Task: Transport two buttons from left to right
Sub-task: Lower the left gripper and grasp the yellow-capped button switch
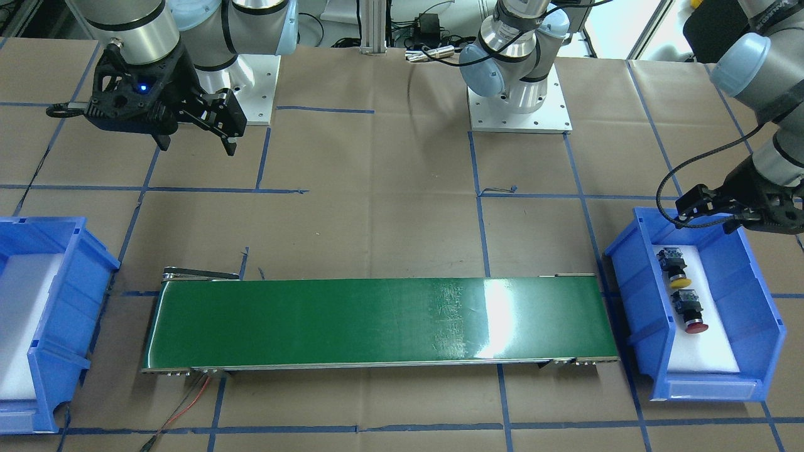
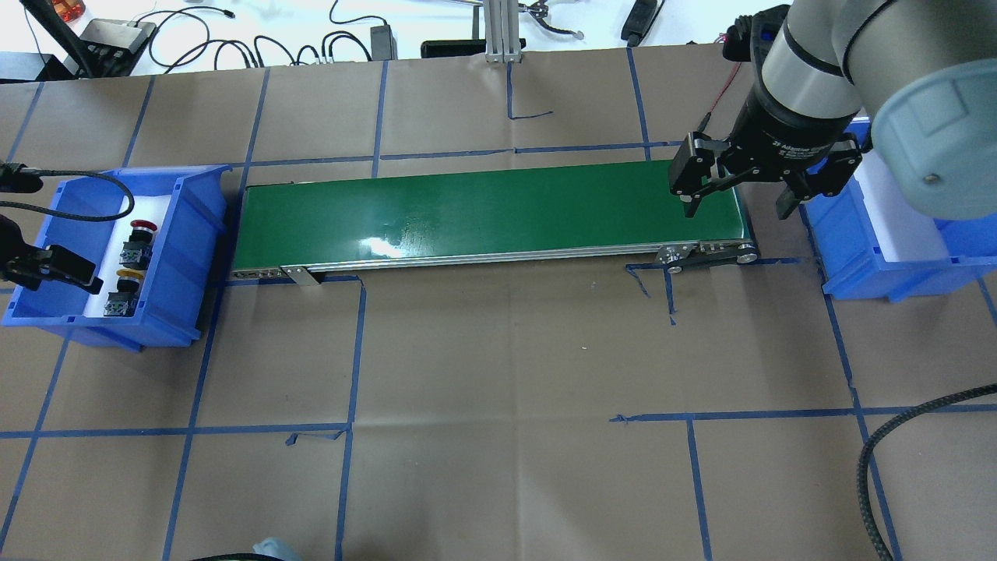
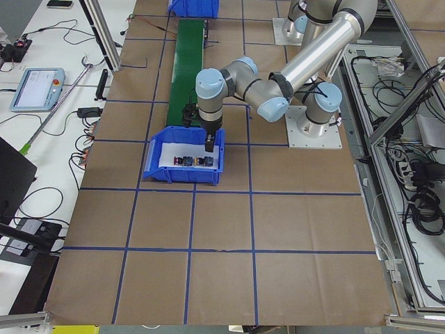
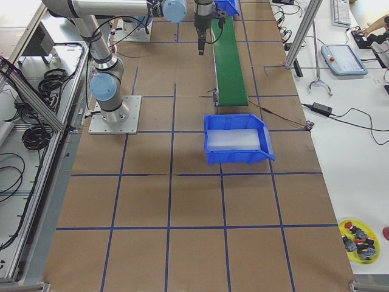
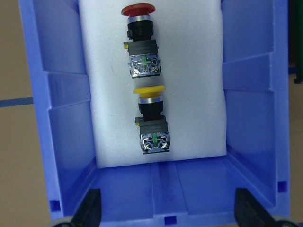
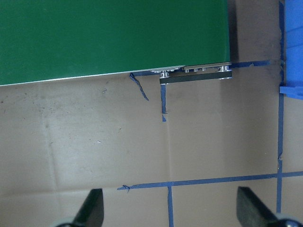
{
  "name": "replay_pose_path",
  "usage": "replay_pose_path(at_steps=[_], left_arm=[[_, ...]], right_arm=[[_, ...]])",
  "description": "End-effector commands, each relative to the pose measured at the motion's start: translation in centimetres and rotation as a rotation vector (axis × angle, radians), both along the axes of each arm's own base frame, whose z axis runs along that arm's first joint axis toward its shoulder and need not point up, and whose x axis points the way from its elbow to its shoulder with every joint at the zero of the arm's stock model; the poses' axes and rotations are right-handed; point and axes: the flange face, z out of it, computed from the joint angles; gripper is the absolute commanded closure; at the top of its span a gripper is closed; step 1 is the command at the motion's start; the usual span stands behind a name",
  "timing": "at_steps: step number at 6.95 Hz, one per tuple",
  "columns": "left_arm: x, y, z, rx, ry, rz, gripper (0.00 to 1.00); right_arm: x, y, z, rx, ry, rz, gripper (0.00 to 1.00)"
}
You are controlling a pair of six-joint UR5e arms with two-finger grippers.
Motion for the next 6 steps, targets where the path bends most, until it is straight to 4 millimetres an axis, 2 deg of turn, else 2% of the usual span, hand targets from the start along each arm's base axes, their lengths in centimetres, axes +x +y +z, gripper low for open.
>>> replay_pose_path(at_steps=[1, 4, 6], left_arm=[[0.5, -0.9, -3.6, 0.006, 0.005, 0.004, 0.00], [0.5, -2.2, -7.4, 0.008, 0.005, -0.010, 0.00], [0.0, -2.8, -8.3, 0.009, 0.005, -0.006, 0.00]], right_arm=[[0.0, 0.0, 0.0, -0.002, 0.000, -0.001, 0.00], [0.0, -0.1, 0.0, -0.003, -0.002, -0.001, 0.00], [0.0, 0.0, -0.2, 0.004, -0.001, -0.001, 0.00]])
